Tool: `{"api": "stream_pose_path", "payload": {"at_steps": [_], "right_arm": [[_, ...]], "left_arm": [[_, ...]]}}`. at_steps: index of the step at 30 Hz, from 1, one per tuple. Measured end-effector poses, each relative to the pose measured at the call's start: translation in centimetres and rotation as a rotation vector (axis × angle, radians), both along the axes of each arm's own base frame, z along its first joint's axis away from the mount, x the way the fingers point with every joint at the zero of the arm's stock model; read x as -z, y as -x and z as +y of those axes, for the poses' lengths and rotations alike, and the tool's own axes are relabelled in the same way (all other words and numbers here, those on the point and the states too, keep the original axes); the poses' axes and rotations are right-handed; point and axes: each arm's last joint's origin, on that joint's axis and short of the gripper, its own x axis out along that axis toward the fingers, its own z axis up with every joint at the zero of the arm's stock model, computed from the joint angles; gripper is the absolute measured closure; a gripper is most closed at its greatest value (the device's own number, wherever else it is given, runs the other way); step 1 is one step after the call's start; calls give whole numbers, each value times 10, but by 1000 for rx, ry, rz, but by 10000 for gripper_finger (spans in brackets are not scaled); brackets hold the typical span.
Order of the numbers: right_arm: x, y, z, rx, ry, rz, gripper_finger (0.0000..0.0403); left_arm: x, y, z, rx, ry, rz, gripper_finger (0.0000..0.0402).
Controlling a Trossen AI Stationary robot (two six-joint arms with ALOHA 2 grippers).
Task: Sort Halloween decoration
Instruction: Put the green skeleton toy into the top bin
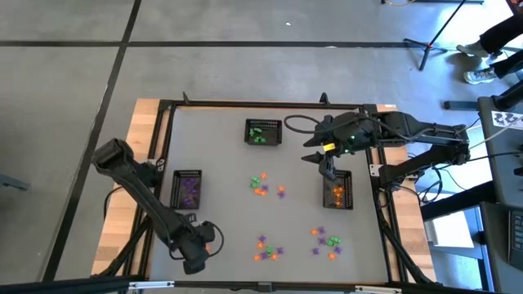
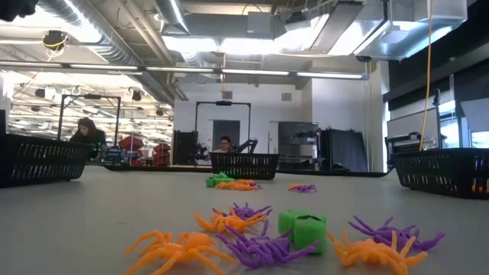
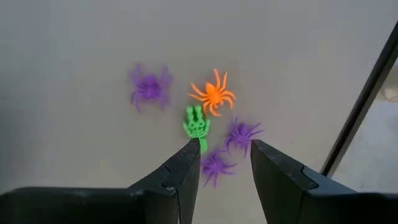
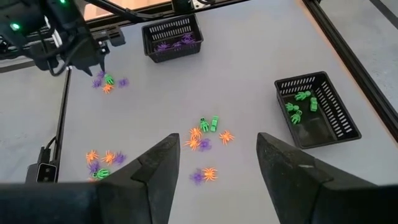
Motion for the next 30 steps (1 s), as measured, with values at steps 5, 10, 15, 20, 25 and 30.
{"api": "stream_pose_path", "payload": {"at_steps": [5, 10, 15, 20, 25, 30], "right_arm": [[0, 0, 0, -4, -4, 0, 192], [0, 0, 0, -4, -3, 6, 192], [2, 2, 0, 1, -8, 26, 192], [2, 2, 0, 11, -20, 25, 192], [1, 1, 0, 13, -20, 19, 192], [1, 1, 0, 18, -15, 20, 192]], "left_arm": [[11, -2, 0, -16, -21, 11, 269], [33, 4, 9, -105, 14, 45, 269], [50, 8, 12, -132, 109, 23, 269], [58, 12, 17, -196, 110, 48, 276], [59, 10, 21, -214, 95, 56, 343], [47, 3, 26, -221, 128, 32, 388]]}}
